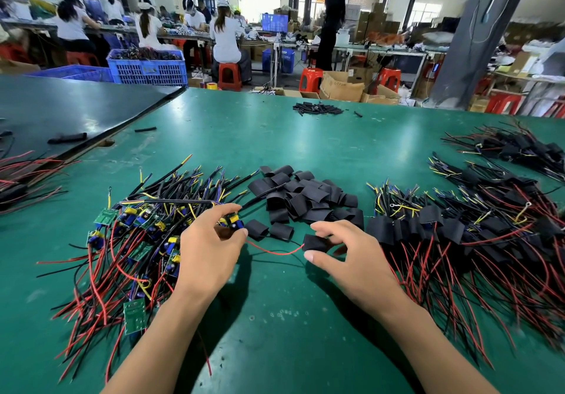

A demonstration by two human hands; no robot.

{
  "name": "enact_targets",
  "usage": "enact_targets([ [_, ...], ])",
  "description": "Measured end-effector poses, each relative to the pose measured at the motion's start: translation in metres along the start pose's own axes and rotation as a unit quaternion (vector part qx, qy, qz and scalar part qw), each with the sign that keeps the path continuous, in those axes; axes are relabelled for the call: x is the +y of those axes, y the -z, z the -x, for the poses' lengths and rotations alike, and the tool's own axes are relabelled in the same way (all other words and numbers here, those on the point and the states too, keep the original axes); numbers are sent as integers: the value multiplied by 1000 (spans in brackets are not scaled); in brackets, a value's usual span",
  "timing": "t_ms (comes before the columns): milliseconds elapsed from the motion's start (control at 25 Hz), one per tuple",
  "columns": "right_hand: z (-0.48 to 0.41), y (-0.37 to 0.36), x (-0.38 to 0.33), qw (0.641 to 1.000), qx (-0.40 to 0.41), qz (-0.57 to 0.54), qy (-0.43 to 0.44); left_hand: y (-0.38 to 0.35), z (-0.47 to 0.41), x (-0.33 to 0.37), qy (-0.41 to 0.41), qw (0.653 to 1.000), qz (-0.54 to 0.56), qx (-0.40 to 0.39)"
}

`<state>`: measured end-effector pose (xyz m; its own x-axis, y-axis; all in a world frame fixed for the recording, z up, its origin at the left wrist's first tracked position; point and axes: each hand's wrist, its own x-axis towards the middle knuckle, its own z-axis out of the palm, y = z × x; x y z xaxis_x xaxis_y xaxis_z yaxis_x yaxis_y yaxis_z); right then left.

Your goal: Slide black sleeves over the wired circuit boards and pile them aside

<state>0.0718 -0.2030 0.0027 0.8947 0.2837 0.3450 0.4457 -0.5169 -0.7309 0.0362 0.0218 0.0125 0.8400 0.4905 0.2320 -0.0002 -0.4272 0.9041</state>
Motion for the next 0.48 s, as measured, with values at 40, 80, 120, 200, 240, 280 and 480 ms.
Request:
enact_targets([
  [40,0,0,0,1000,-5,4,1,0,0,-1,2,1000,1,3],
  [80,0,0,0,1000,-11,9,4,1,-1,-1,6,1000,2,4],
  [120,0,0,0,1000,-17,13,5,0,-1,-2,12,1000,7,2],
  [200,1,-1,0,1000,-24,15,5,-1,0,-2,32,998,51,-12],
  [240,1,-2,0,1000,-26,16,4,-2,0,-2,42,995,86,-20],
  [280,1,-2,-1,1000,-24,15,3,-3,1,-1,49,991,123,-24],
  [480,2,0,-6,999,19,-42,-20,-2,-3,2,81,944,320,-20],
])
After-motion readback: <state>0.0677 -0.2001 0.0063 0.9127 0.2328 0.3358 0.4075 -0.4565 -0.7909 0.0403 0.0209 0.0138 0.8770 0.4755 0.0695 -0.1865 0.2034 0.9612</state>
